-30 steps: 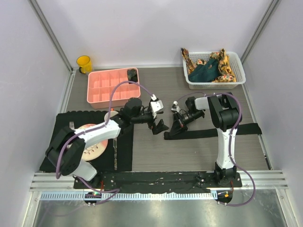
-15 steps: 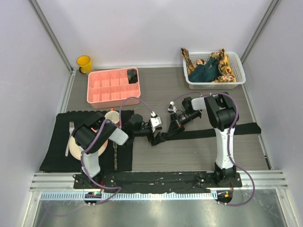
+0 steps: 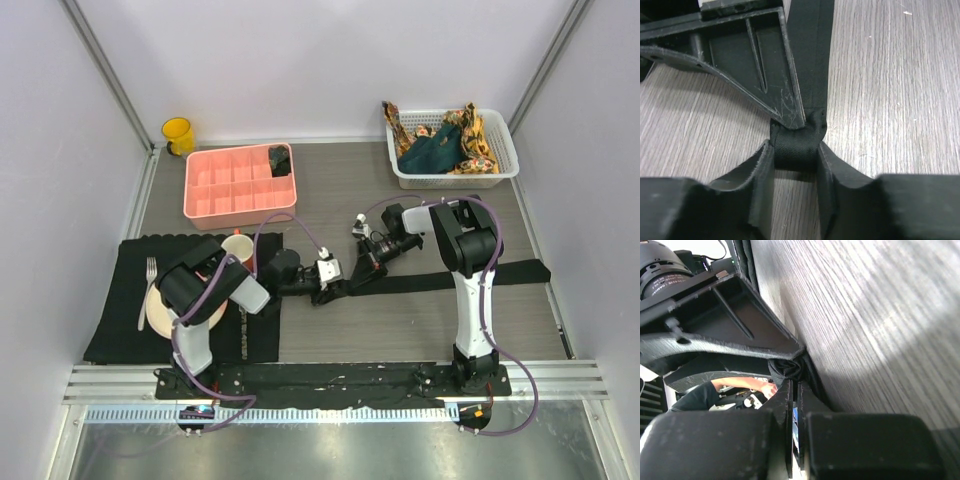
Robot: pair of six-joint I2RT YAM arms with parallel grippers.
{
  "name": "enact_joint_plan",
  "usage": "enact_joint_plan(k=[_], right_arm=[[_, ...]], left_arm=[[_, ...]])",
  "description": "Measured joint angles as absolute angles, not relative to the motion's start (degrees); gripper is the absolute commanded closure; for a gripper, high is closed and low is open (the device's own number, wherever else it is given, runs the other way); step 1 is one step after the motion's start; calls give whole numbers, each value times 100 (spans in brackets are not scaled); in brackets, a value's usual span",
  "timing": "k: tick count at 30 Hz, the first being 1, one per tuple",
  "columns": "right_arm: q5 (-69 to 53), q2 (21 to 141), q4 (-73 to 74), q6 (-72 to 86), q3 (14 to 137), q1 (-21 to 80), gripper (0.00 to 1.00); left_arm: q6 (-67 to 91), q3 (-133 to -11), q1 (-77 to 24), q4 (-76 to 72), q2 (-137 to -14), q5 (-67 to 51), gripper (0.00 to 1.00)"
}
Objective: Roll the ties
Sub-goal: Roll the tie at the center of the board.
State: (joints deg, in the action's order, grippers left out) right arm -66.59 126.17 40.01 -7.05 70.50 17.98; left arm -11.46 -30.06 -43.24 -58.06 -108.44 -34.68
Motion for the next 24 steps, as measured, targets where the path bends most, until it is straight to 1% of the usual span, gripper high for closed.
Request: enact_joint_plan(k=[1, 3, 4, 5, 8, 15, 19, 24], right_arm=[[-6657, 12617, 3994, -696, 7050, 1800, 93], [-6643, 12604, 3992, -661, 7050, 1800, 82], [-6615, 12591, 3999, -626, 7050, 1800, 76], [-6573, 12562, 4018, -589, 7052, 1800, 65], [-6326, 12407, 4202, -395, 7098, 1780, 53], [-5428, 11902, 4405, -161, 7299, 1715, 54], [-5286, 11721, 4442, 196, 7299, 1691, 60], [-5288, 11662, 4403, 714, 7297, 1717, 60]], left_arm=[[-1184, -3011, -4331, -5756, -10820, -3452, 79], [-1288, -3050, -4370, -5483, -10704, -3367, 86], [-1389, -3103, -4399, -5218, -10600, -3297, 86], [-1431, -3157, -4425, -4971, -10519, -3236, 87], [-1680, -3409, -4508, -4021, -10208, -2974, 88], [-2067, -4147, -4670, -1964, -9843, -2344, 88], [-2139, -4624, -4831, -1048, -9850, -1977, 88], [-2147, -5131, -4991, -255, -9970, -1579, 88]])
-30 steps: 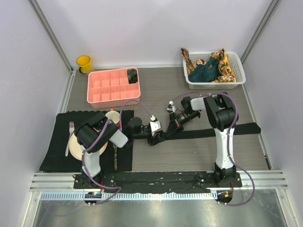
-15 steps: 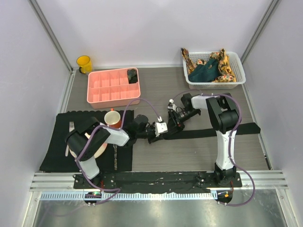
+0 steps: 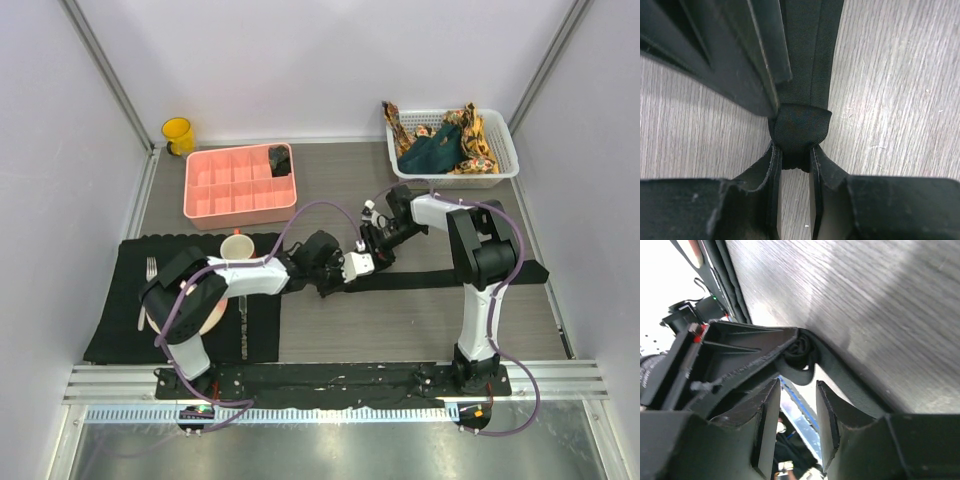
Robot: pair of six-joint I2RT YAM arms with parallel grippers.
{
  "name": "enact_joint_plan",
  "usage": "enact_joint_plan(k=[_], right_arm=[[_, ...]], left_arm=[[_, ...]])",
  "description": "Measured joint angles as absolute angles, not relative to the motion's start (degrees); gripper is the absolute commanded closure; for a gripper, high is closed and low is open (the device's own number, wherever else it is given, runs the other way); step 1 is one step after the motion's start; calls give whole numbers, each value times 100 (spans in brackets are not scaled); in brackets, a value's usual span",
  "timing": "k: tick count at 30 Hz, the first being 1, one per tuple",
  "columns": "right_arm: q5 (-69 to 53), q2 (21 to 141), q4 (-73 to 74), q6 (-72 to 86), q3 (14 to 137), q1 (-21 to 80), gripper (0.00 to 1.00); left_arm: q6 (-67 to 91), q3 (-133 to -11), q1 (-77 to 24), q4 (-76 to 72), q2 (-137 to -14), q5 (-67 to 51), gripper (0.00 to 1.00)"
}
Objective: Roll the ties
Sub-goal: Roll the tie at the center of the board.
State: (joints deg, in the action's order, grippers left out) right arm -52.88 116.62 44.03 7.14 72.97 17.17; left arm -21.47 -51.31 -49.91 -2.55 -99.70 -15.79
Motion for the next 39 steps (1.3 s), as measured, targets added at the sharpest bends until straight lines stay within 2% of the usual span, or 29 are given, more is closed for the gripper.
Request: enact_joint_plan(k=[5, 12, 15, 17, 20, 21, 22, 26, 30, 31, 39], right_arm=[[-5280, 11662, 4375, 996, 7297, 1796, 59], [-5207, 11692, 4226, 1240, 7297, 1977, 64], [-5120, 11751, 4200, 1238, 7297, 1994, 73], [-5039, 11845, 4195, 1219, 7310, 2005, 76], [-5063, 12020, 4209, 1192, 7354, 2005, 90], [-5103, 12060, 4211, 1179, 7363, 1999, 99], [-5142, 12081, 4211, 1160, 7373, 1997, 99], [-5201, 12140, 4230, 1026, 7415, 1992, 98], [-5308, 12191, 4239, 923, 7415, 1885, 71], [-5297, 12186, 4239, 882, 7411, 1848, 69], [-5035, 11848, 4403, 480, 7524, 1549, 69]], left_arm=[[-2141, -5483, -5046, 246, -10097, -1400, 88], [-2117, -5802, -5094, 672, -10221, -1249, 88], [-2102, -5885, -5100, 790, -10254, -1232, 88], [-2080, -5920, -5103, 838, -10272, -1223, 88], [-2023, -5964, -5105, 893, -10302, -1208, 87], [-2012, -5981, -5105, 919, -10311, -1203, 87], [-1997, -5996, -5105, 939, -10320, -1199, 87], [-1966, -6058, -5105, 1013, -10350, -1199, 87], [-1946, -6082, -5105, 1048, -10366, -1197, 87], [-1944, -6084, -5103, 1046, -10366, -1197, 88], [-1949, -6047, -5103, 993, -10359, -1199, 88]])
